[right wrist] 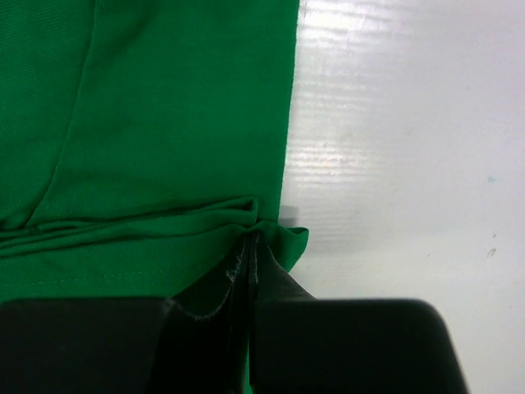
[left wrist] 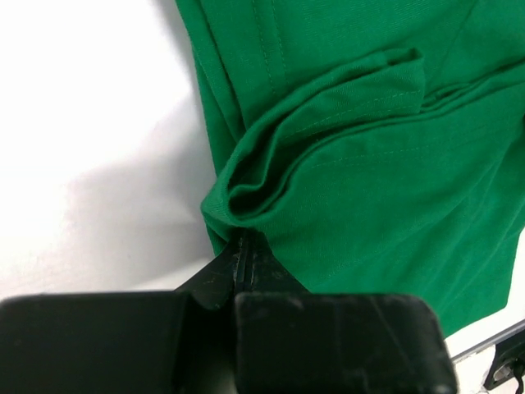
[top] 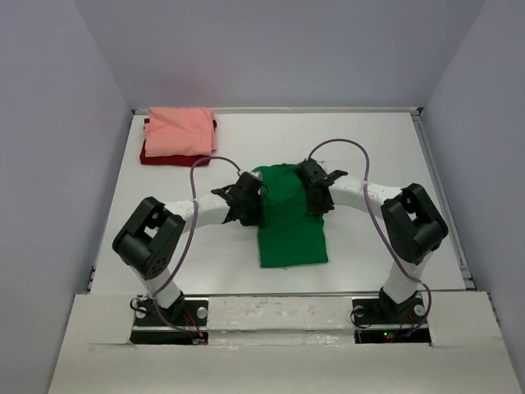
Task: Fold and stack the t-shirts
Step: Fold the folded rectangular tshirt in 1/3 of the way
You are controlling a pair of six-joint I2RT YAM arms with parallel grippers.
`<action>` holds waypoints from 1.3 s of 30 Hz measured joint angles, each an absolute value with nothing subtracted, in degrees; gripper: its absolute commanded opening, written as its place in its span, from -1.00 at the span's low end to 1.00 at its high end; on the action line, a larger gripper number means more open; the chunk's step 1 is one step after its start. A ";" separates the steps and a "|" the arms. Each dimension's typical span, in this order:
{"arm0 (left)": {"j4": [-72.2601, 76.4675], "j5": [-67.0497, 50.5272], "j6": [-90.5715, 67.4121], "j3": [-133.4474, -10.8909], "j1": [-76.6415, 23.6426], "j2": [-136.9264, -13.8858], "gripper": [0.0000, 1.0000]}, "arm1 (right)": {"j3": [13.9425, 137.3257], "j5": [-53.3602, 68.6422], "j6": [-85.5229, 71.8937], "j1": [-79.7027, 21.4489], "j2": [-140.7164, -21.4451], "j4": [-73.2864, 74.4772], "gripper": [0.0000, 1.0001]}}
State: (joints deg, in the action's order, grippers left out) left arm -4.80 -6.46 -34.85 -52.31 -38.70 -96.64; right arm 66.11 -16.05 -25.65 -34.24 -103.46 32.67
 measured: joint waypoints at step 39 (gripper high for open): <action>-14.24 3.49 -34.65 -58.35 -42.76 -92.90 -1.00 | 70.91 -23.90 -29.76 -40.60 -98.89 44.53 -1.00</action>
